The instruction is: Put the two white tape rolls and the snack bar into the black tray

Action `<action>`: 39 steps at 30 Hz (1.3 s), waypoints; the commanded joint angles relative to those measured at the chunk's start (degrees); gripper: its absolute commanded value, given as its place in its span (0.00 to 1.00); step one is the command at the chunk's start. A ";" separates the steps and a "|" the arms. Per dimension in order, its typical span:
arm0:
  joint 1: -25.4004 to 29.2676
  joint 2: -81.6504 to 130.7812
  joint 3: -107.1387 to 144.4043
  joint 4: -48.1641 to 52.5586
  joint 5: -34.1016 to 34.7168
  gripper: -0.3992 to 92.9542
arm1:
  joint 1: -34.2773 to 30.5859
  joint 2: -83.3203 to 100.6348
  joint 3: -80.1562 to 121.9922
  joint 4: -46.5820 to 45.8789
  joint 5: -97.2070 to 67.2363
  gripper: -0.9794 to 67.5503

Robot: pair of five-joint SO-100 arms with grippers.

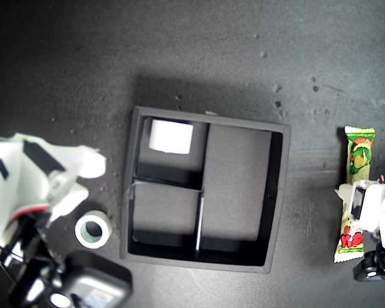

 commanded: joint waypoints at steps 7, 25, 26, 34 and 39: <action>10.02 10.99 25.22 -15.73 -7.21 0.09 | 2.55 0.35 -23.12 21.53 -2.02 0.05; 20.13 7.12 42.71 -39.81 -14.59 0.09 | 13.54 -30.85 -77.87 23.29 -14.33 0.02; 20.74 6.59 42.80 -40.69 -14.94 0.09 | 14.15 -31.73 -78.49 21.97 -14.33 0.02; 26.54 0.70 42.01 -46.58 -18.72 0.09 | 16.44 -31.82 -73.04 9.23 -13.80 0.07; 28.48 -2.55 42.10 -48.78 -20.57 0.09 | 16.26 -32.26 -71.02 5.80 -14.15 0.15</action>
